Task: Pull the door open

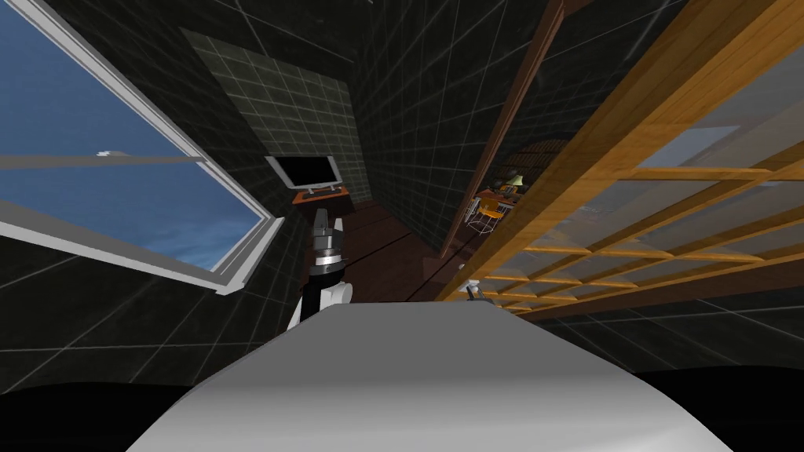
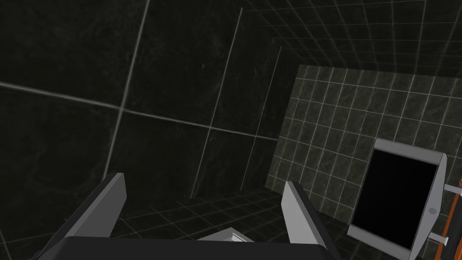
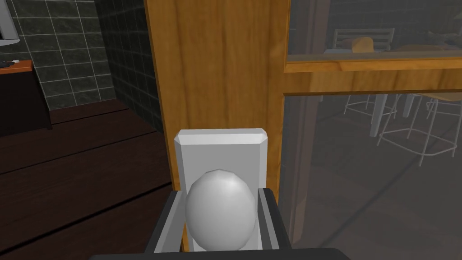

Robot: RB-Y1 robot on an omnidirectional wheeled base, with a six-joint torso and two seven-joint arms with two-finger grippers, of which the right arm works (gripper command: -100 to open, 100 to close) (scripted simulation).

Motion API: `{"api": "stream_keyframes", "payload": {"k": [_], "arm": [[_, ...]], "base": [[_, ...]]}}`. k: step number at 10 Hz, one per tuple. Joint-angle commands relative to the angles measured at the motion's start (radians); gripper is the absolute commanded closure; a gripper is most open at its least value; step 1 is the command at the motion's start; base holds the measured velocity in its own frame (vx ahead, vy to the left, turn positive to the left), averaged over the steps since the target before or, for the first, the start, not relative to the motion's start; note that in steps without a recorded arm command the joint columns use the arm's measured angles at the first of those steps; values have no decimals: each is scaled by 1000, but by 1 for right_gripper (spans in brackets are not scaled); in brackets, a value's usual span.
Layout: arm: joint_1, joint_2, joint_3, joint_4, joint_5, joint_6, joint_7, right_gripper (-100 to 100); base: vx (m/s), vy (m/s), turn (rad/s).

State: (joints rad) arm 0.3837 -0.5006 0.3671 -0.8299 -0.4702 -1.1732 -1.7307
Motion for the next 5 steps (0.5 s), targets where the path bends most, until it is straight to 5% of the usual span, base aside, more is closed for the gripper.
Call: {"api": "stream_keyframes", "payload": {"k": [1, 5], "arm": [[-3, -5, 6, 12, 4, -14, -9, 100], [-12, -17, 20, 43, 15, -44, -32, 100]], "base": [[-214, -51, 165], [-210, -32, 129]]}}
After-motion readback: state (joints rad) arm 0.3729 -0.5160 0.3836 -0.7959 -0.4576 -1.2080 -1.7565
